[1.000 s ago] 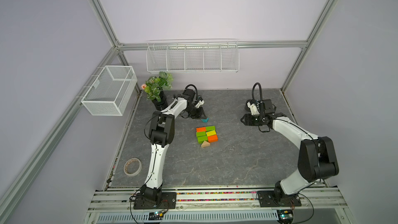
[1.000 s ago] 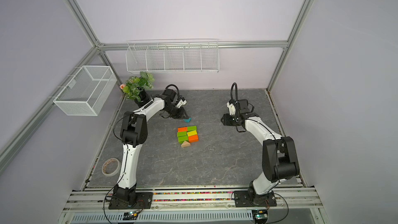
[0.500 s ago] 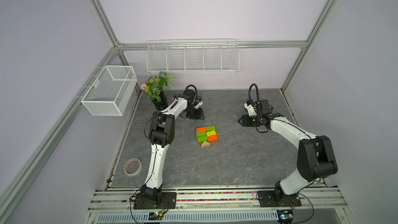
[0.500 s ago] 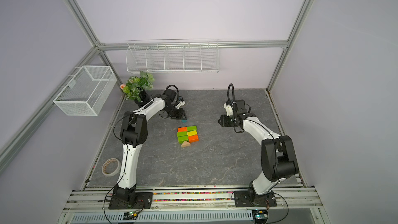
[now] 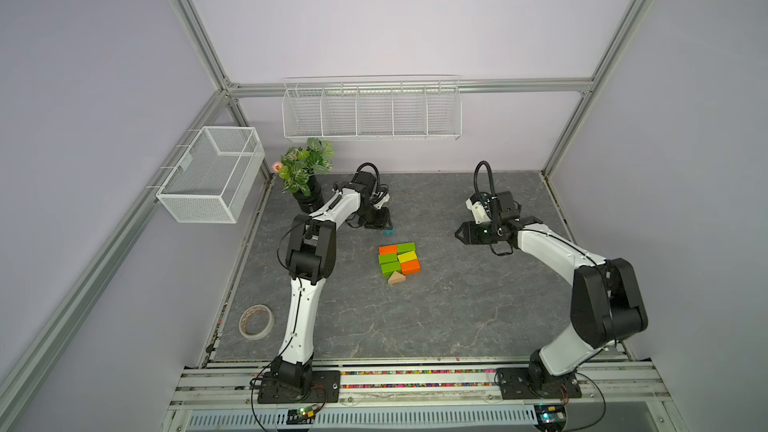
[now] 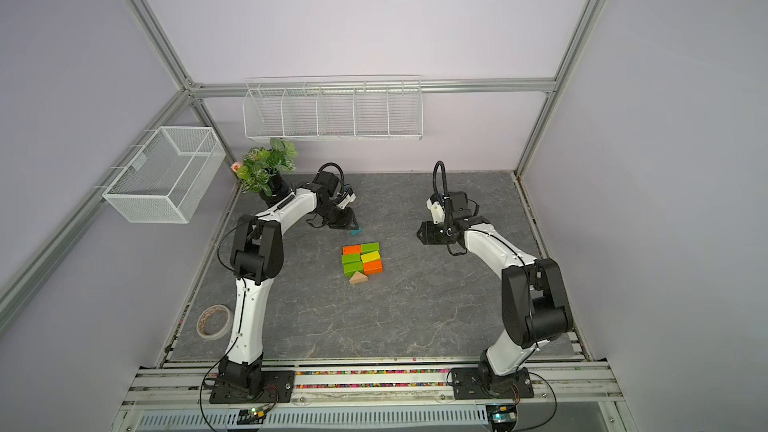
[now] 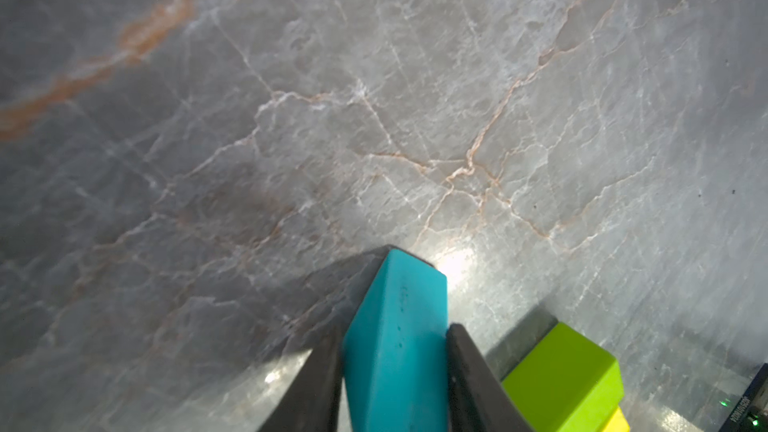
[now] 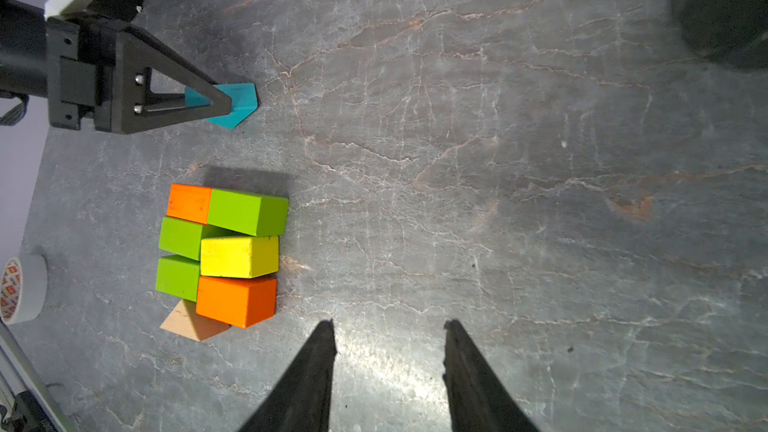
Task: Assemble a piece of candy with building blocks
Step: Pick up the building block from the center of the board.
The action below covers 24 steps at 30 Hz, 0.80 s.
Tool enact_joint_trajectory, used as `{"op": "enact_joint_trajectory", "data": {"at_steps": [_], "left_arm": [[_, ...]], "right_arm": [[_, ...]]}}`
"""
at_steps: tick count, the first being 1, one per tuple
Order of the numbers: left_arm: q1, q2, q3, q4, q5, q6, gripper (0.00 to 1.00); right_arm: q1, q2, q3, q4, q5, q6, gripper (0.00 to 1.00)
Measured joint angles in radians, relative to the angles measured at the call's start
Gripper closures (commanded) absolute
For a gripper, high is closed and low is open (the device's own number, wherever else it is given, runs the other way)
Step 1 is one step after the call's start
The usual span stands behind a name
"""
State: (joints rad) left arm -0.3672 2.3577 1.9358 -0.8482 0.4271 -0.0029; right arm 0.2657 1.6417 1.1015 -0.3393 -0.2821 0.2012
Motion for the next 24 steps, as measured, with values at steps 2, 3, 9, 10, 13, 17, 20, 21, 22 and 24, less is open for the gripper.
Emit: {"op": "enact_joint_trajectory", "data": {"at_steps": [2, 3, 9, 10, 13, 17, 20, 21, 22, 24], "left_arm": [[0.0, -0.011, -0.015, 0.017, 0.002, 0.003, 0.74], [0.001, -0.015, -0.019, 0.019, 0.006, 0.0, 0.81], [0.005, -0.016, -0.032, 0.031, 0.062, -0.003, 0.98], [0.005, -0.016, -0.035, 0.032, 0.077, -0.005, 1.0], [0.005, -0.016, -0.044, 0.04, 0.126, -0.017, 1.0], [0.006, -0.014, -0.061, 0.082, 0.255, -0.073, 1.0], [0.005, -0.014, -0.085, 0.166, 0.372, -0.151, 1.0], [0.005, -0.014, -0.095, 0.2, 0.407, -0.18, 1.0], [0.006, -0.014, -0.106, 0.232, 0.438, -0.206, 1.0], [0.006, -0.011, -0.119, 0.291, 0.497, -0.258, 1.0]], "right_arm": [[0.003, 0.006, 0.0, 0.0, 0.0, 0.0, 0.54], [0.005, 0.01, 0.0, -0.001, 0.0, -0.001, 0.54], [0.012, 0.016, 0.002, -0.008, 0.0, -0.003, 0.54], [0.013, 0.016, 0.003, -0.009, 0.0, -0.004, 0.54], [0.013, 0.016, 0.006, -0.014, 0.0, -0.005, 0.53], [0.016, 0.016, 0.006, -0.017, 0.0, -0.007, 0.53], [0.021, 0.018, 0.009, -0.022, -0.004, -0.008, 0.53], [0.023, 0.019, 0.012, -0.022, -0.007, -0.008, 0.53], [0.026, 0.022, 0.014, -0.022, -0.012, -0.008, 0.53], [0.031, 0.025, 0.015, -0.013, -0.039, -0.007, 0.51]]}}
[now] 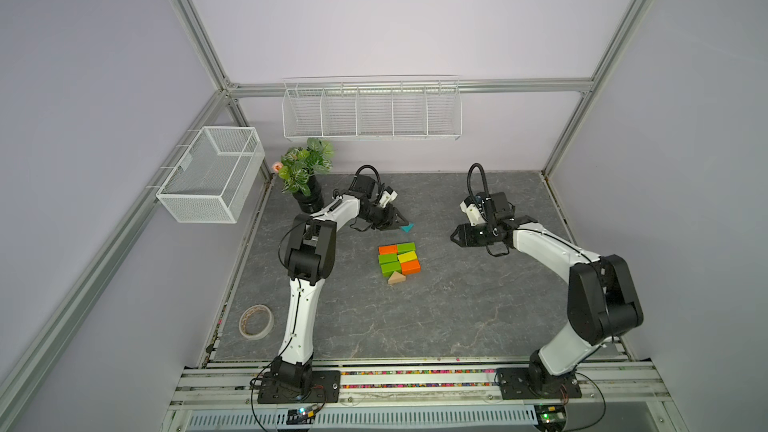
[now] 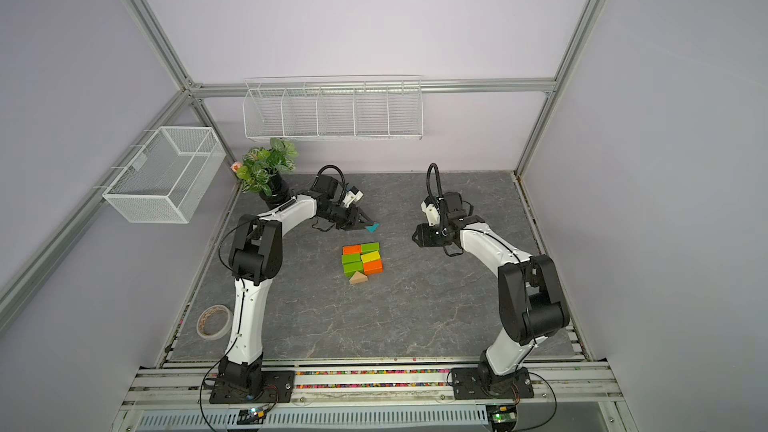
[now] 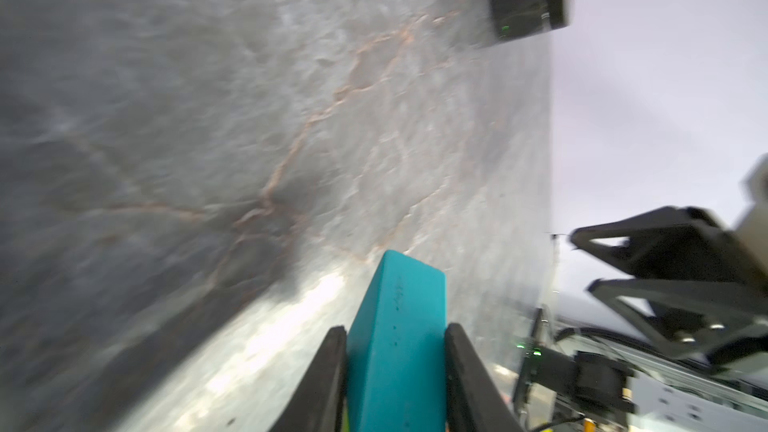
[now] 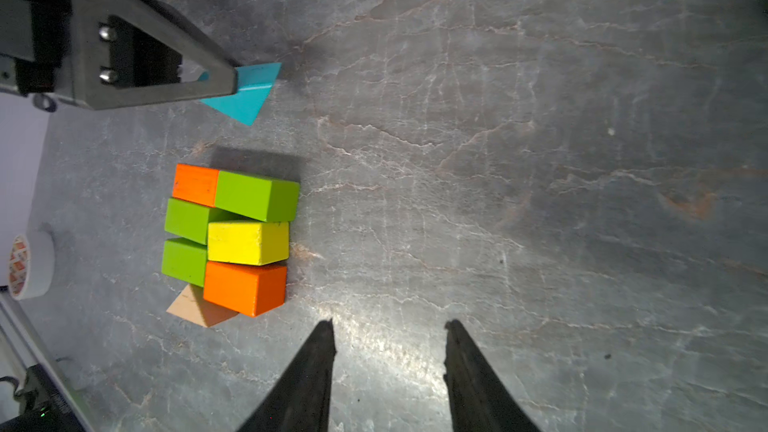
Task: Assemble a piece of candy with building blocks
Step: Pick up the building block from the center of the board, then assemble the building block at the center of the board.
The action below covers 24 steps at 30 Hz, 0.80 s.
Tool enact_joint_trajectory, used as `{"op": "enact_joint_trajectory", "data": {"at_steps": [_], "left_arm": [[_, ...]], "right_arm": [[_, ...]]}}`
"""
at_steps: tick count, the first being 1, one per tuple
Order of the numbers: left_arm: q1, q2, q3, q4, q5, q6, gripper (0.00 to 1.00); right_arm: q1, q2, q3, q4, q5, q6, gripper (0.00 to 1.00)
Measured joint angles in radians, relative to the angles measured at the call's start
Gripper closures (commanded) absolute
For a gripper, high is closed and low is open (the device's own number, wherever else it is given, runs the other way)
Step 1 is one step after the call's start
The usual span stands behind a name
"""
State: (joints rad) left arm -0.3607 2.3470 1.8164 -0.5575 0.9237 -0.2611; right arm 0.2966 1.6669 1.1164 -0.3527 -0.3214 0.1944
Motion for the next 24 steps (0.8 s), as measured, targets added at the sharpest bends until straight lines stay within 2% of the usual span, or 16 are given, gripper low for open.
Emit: {"op": "enact_joint_trajectory", "data": {"at_steps": [3, 6, 9, 13, 16, 19, 24], "left_arm": [[0.005, 0.014, -0.013, 0.107, 0.086, -0.082, 1.0], [0.011, 0.019, -0.061, 0.243, 0.159, -0.172, 1.0], [0.015, 0.019, -0.145, 0.457, 0.227, -0.32, 1.0], [0.016, 0.021, -0.239, 0.791, 0.289, -0.566, 1.0], [0.016, 0.034, -0.262, 1.057, 0.315, -0.761, 1.0], [0.018, 0.049, -0.265, 1.289, 0.329, -0.935, 1.0], [0.022, 0.077, -0.265, 1.514, 0.333, -1.076, 1.0]], "right_arm": [[0.001, 0.002, -0.013, 0.089, -0.11, 0.023, 0.47], [-0.008, 0.011, -0.082, 0.355, -0.283, 0.135, 0.4], [-0.021, 0.106, -0.145, 0.767, -0.447, 0.365, 0.39], [-0.029, 0.387, -0.1, 1.329, -0.567, 0.757, 0.39], [-0.019, 0.523, -0.059, 1.505, -0.604, 0.905, 0.39], [0.0, 0.555, -0.058, 1.595, -0.623, 0.974, 0.38], [0.013, 0.556, -0.029, 1.697, -0.64, 1.016, 0.38]]}}
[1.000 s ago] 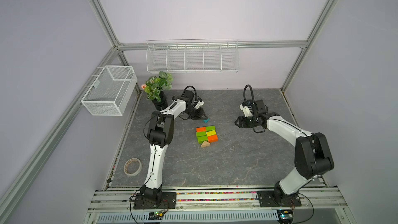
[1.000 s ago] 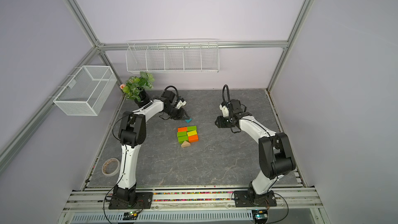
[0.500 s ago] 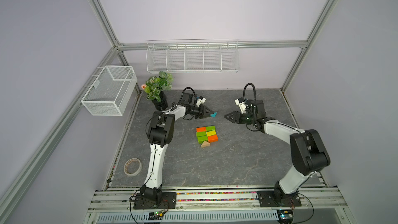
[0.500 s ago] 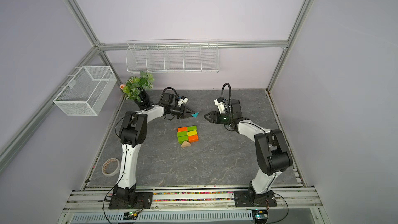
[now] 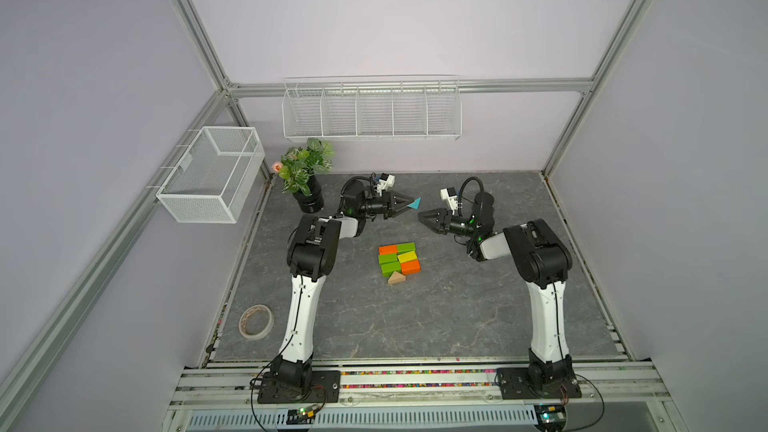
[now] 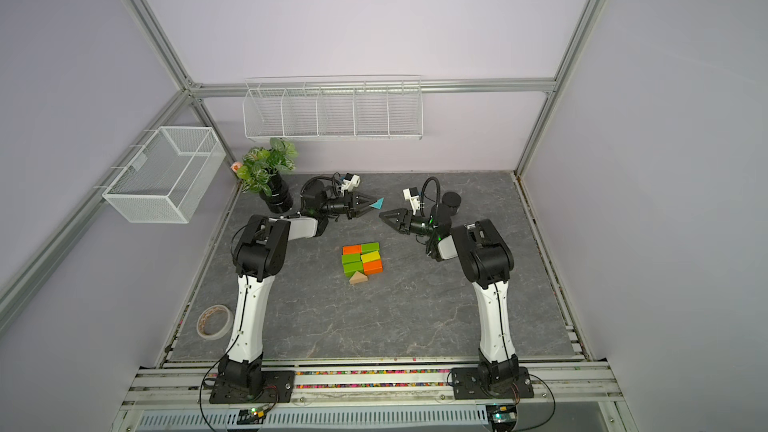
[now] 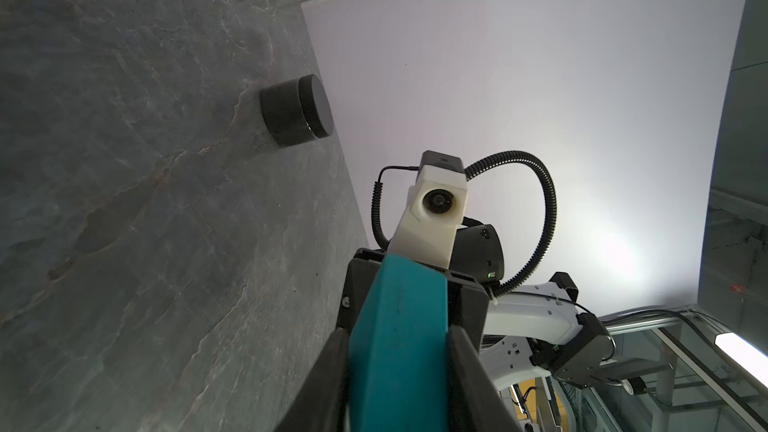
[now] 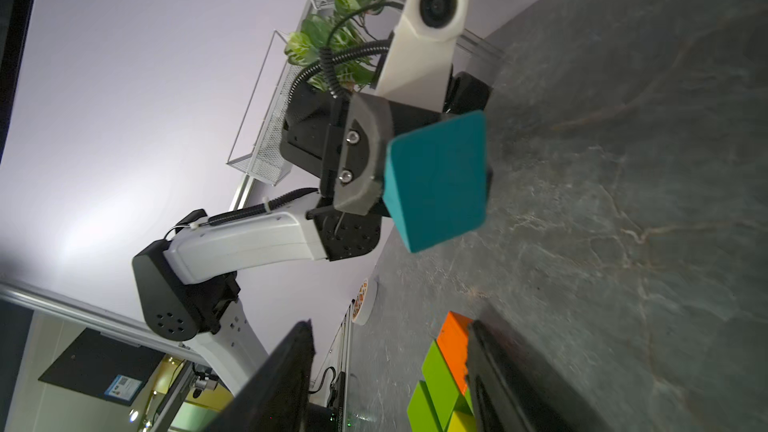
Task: Assemble a piece of candy with building blocks
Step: Assemble the building block at the center of the board.
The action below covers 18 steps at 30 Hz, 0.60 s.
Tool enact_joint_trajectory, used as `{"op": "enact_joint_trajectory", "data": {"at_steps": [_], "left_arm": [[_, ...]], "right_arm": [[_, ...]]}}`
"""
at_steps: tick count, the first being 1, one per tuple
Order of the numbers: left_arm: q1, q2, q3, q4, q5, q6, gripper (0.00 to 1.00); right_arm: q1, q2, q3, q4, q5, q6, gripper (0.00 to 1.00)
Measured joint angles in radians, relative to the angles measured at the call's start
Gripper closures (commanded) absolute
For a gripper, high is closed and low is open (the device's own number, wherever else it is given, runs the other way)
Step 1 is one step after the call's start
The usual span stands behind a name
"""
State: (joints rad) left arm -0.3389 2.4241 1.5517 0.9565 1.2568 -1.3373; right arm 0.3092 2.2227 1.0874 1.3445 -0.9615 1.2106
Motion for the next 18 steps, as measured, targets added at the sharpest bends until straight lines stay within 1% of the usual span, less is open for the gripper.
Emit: {"op": "enact_joint_trajectory", "data": {"at_steps": [3, 7, 11, 14, 18], "left_arm": [[0.0, 0.012, -0.001, 0.051, 0.0, -0.032, 1.0], [0.0, 0.013, -0.005, 0.085, 0.001, -0.046, 1.0], [0.0, 0.013, -0.026, 0.103, 0.001, -0.049, 1.0], [0.0, 0.013, -0.049, 0.109, 0.002, -0.051, 1.0], [0.0, 0.009, -0.079, 0.111, 0.003, -0.053, 1.0]], "right_arm": [[-0.002, 0.002, 0.022, 0.018, -0.005, 0.009, 0.38], [-0.008, 0.034, 0.093, 0.038, -0.009, 0.023, 0.39], [-0.011, 0.073, 0.154, 0.005, -0.014, 0.01, 0.39], [-0.013, 0.076, 0.169, -0.067, -0.025, -0.038, 0.39], [-0.013, 0.072, 0.171, -0.21, -0.027, -0.151, 0.39]]}}
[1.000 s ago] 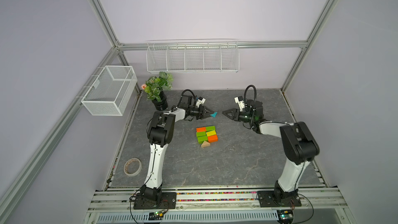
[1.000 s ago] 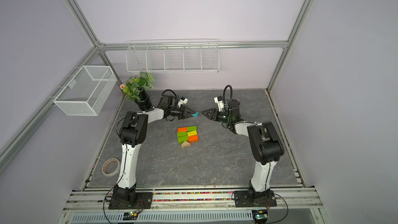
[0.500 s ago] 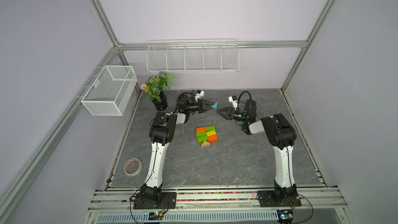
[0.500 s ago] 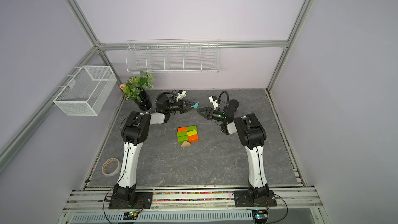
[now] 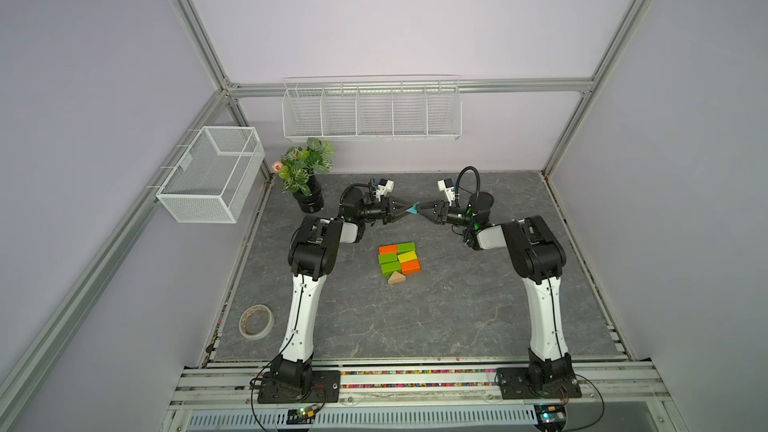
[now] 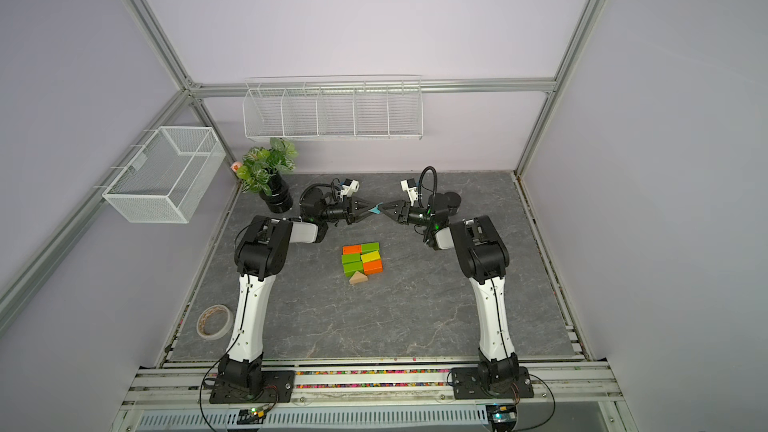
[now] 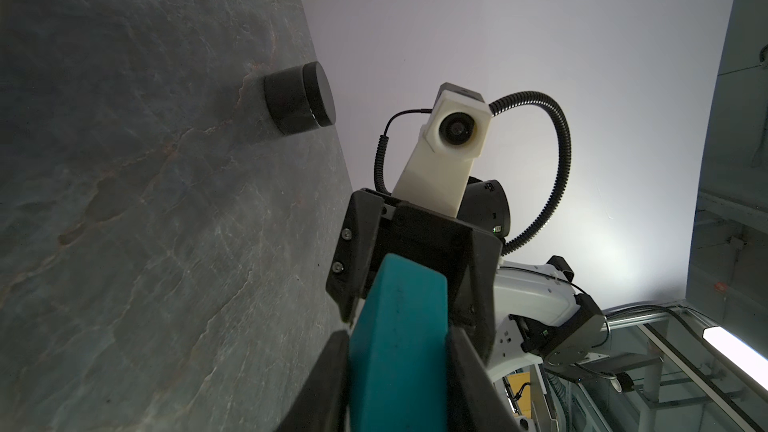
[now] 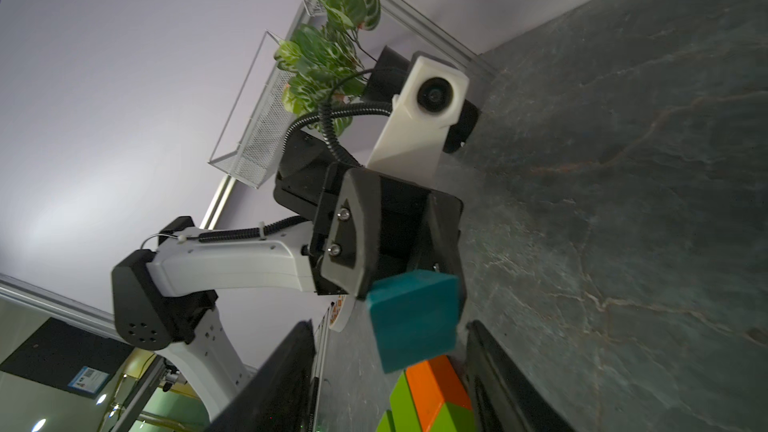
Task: Assemble a piece of candy with building blocks
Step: Assemble the building block at the center of the board.
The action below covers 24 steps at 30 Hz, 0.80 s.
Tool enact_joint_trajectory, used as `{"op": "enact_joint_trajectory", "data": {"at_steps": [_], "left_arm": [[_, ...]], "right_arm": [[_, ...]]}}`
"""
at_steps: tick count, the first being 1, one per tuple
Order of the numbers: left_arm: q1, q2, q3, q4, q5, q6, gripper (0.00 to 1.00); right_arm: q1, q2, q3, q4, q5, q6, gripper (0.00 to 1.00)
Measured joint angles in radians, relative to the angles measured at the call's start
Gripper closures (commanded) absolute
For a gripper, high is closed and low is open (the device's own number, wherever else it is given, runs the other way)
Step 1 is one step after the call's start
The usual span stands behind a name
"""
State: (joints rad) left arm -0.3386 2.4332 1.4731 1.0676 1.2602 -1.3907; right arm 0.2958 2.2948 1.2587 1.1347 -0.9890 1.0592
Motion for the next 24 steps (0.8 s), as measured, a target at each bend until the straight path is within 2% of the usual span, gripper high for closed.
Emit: {"op": "enact_joint_trajectory", "data": {"at_steps": [6, 17, 24], "left_arm": [[0.0, -0.006, -0.016, -0.002, 0.002, 0.001, 1.0], [-0.003, -0.031, -0.053, -0.002, 0.005, 0.001, 1.0], [-0.009, -0.031, -0.054, -0.002, 0.006, 0.001, 1.0]], "right_arm": [[0.0, -0.004, 0.009, -0.129, 0.0, -0.093, 0.4], [0.002, -0.004, 0.085, -0.159, -0.012, -0.114, 0.42], [0.006, -0.004, 0.096, -0.157, -0.027, -0.103, 0.55]]}}
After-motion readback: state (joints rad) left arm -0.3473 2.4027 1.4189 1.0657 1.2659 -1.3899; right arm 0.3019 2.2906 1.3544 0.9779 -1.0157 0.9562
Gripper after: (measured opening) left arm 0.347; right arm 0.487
